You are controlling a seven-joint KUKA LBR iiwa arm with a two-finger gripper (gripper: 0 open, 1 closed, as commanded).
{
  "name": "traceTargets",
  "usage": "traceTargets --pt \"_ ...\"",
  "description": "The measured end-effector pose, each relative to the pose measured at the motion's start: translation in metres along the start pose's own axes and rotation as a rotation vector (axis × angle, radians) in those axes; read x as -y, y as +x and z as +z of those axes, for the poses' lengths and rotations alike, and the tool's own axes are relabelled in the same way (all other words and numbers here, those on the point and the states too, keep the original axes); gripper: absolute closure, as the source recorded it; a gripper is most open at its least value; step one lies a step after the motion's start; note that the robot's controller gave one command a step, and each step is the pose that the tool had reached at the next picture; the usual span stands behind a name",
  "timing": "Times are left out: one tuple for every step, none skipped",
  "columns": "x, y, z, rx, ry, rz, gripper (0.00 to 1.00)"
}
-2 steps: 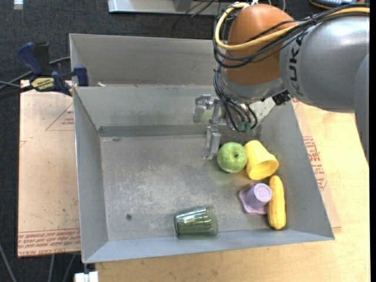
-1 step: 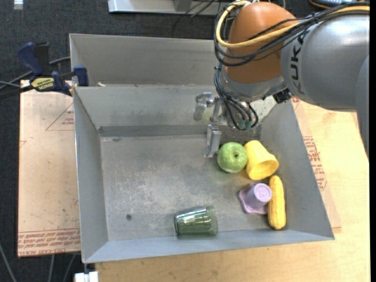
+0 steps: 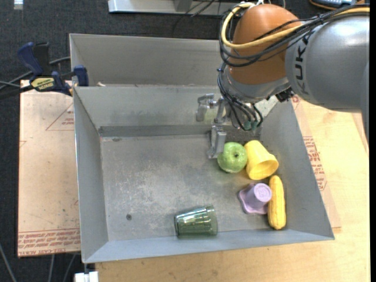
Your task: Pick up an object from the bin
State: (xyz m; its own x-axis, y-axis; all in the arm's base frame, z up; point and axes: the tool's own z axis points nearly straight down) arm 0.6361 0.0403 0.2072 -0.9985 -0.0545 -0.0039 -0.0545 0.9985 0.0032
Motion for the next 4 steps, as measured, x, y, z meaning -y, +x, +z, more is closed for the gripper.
traceTargets --pt "0.043 0.023 0.052 0.003 0.002 -0.073 0.0" --pt "0.066 0.03 0.086 -0.003 -0.001 -0.022 0.0" --pt "0.092 0.016 0.092 0.007 -0.001 -0.026 0.0" --pt "0.111 -0.001 0.106 -0.008 0.0 -0.198 1.0"
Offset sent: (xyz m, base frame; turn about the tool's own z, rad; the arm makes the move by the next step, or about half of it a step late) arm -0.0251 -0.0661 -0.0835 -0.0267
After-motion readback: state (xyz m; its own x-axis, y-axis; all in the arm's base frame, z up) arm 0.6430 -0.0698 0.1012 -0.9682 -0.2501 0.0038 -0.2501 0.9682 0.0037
